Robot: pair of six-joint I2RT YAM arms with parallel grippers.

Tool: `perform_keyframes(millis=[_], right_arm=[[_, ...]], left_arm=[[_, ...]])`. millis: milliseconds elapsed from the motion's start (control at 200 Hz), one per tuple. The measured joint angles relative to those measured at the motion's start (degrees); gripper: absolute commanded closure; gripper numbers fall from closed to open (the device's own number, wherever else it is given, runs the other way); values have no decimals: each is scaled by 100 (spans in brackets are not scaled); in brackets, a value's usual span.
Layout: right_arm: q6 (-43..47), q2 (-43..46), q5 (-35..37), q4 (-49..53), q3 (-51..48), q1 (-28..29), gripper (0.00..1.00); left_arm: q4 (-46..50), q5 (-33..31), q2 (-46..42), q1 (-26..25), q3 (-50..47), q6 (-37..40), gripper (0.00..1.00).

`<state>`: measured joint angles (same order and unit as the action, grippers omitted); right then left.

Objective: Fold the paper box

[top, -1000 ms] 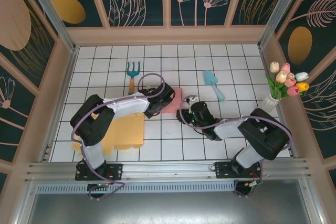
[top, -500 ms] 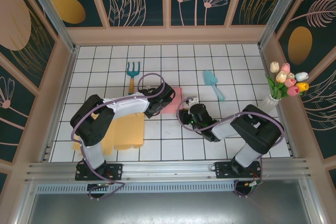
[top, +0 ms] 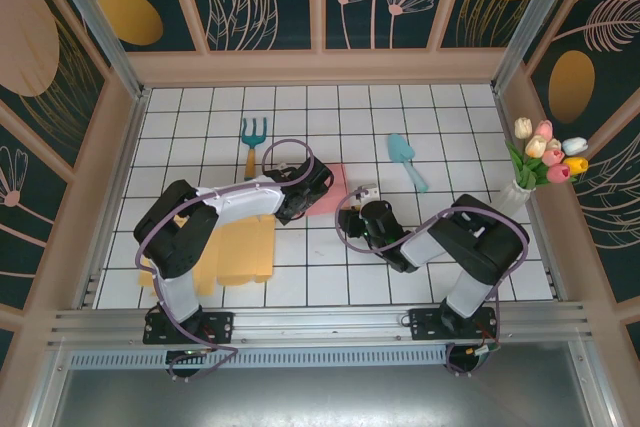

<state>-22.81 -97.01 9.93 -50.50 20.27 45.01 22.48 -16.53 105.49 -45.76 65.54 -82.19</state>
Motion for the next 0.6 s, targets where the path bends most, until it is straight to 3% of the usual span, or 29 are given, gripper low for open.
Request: perform_keyframes(millis=[600], right_arm=[[529, -890, 511, -136, 883, -42, 54]], left_arm=[[-385, -22, 142, 138, 2, 168, 5]])
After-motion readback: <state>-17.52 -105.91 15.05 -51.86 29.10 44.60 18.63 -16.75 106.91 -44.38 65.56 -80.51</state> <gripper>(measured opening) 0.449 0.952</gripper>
